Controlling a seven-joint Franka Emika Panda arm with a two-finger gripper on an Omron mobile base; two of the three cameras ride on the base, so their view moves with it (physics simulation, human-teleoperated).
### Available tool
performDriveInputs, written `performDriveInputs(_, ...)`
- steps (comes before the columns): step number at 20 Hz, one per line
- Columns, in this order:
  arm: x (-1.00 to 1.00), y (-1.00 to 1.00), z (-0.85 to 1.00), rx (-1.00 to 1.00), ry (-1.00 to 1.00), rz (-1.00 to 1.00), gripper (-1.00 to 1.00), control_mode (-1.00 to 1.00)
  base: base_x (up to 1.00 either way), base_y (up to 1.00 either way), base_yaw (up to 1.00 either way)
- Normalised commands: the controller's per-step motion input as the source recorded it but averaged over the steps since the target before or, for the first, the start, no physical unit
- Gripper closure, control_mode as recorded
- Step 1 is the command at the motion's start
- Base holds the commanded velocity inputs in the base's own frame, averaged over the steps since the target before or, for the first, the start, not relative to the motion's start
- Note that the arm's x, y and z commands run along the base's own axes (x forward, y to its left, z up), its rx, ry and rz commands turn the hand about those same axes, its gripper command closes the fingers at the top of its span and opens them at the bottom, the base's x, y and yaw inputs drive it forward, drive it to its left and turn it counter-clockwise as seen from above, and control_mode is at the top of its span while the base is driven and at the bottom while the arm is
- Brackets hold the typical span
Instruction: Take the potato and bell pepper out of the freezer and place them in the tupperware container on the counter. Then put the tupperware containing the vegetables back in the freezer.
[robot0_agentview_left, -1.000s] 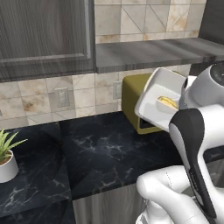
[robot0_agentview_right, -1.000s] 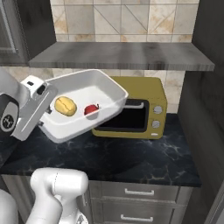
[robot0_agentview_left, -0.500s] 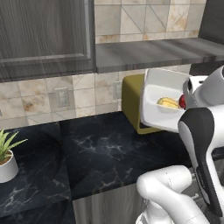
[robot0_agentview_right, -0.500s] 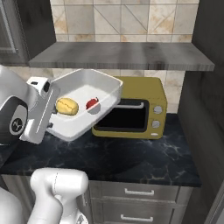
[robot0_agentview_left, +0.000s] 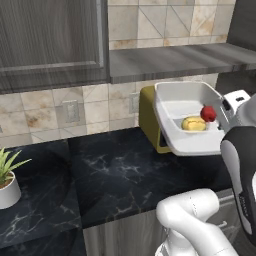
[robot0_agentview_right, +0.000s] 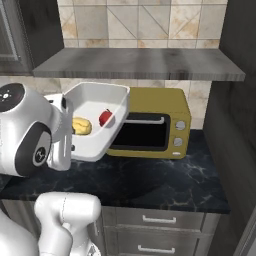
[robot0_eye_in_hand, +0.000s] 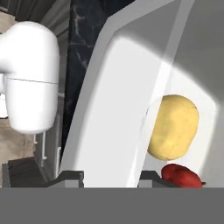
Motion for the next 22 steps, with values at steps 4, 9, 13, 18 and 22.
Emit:
performDriveInputs(4, 0.03, 0.04, 0.01, -0.03, 0.00, 0.13, 1.00, -1.00, 0.00, 0.00, 0.00)
performDriveInputs(9, 0.11, 0.02, 0.01, -0.01, 0.02, 0.00, 1.00, -1.00, 0.00, 0.00, 0.00)
performDriveInputs(13, 0.00, 0.00, 0.00, 0.00, 0.00, 0.00, 1.00, -1.00, 0.00, 0.00, 0.00)
performDriveInputs(18, 0.00, 0.00, 0.00, 0.00, 0.00, 0.00, 1.00, -1.00, 0.00, 0.00, 0.00)
performDriveInputs(22, 0.00, 0.00, 0.00, 0.00, 0.00, 0.00, 1.00, 1.00, -0.06, 0.00, -0.03)
